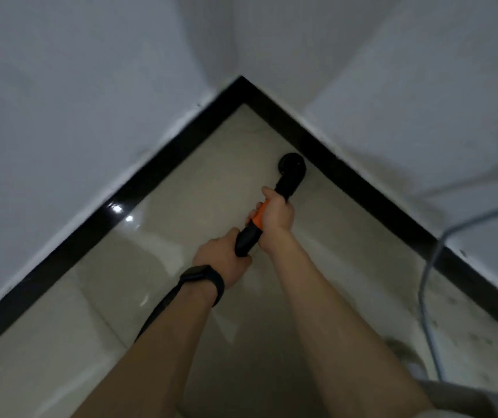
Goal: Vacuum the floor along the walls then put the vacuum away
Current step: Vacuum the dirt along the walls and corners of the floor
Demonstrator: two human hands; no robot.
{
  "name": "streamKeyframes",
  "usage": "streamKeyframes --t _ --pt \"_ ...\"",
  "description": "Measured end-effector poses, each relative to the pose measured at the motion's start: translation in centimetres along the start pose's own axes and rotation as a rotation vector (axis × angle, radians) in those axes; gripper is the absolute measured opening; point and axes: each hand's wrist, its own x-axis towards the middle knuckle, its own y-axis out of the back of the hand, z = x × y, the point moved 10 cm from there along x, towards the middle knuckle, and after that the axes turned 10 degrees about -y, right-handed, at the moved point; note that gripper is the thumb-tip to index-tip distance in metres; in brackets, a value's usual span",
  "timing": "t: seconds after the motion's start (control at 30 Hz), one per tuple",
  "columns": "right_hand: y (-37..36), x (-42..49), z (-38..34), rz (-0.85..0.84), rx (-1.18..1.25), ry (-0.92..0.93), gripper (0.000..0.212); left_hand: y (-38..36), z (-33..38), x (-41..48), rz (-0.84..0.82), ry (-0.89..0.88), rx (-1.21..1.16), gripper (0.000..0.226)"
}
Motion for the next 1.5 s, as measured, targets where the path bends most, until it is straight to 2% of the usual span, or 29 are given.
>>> streamKeyframes --t 0.2,0.33,0.5,0.6,0.73,0.87,1.0,1.1,1.2,1.3,1.37,1.47,1.5 --pt "-3.4 -2.4 2.2 -0.087 -0.174 -0.129 0.015 2.4 -1.9 -3.6 0.046 0.142 -0.039 0.019" --pt "-0.9 -8.3 2.1 -0.033 -0.135 -0.186 0.012 4.4 0.5 -8.6 0.003 0.137 -0.067 0.025" --pt "0.2 -18.3 -1.3 -0.016 -0.238 -0.171 0.013 7.9 4.4 -17.4 -0.063 0.139 -0.192 0.025" --pt "-0.4 -25.4 -3.2 -0.072 -0.303 -0.162 0.016 10.7 6.5 -24.1 -0.006 0.185 -0.285 0.026" --pt "-1.3 -36.4 -3.6 -0.17 -0.383 -0.167 0.019 15.4 10.2 -33.5 0.168 0.297 -0.347 0.026" --pt "-3.7 -49.8 -1.8 -0.422 -0.504 -0.187 0.019 19.0 14.2 -44.1 0.342 0.44 -0.52 0.023" --pt "-4.5 -65.0 5.5 -0.696 -0.895 -0.319 0.014 22.6 16.9 -57.1 0.659 0.645 -0.695 0.03" --pt "-5.7 -75.8 9.9 -0.828 -1.086 -0.263 0.016 24.8 19.2 -66.9 0.89 0.772 -0.782 0.026" --pt "-5.7 -86.4 13.7 -1.016 -1.244 -0.152 0.021 25.9 21.6 -76.0 1.034 0.874 -0.858 0.032" --pt "-2.7 -96.2 17.7 -1.24 -1.485 0.018 0.024 25.5 24.6 -84.1 1.084 0.919 -0.888 0.044" --pt "0.8 -101.4 20.4 -1.383 -1.655 0.111 0.025 24.5 26.9 -88.2 1.059 0.897 -0.861 0.042" --pt "7.4 -107.6 24.4 -1.582 -1.866 0.193 0.045 22.0 29.9 -93.9 1.026 0.913 -0.823 0.045" --pt "9.6 -109.1 25.5 -1.627 -1.902 0.211 0.045 20.7 30.8 -96.0 1.04 0.942 -0.824 0.047"
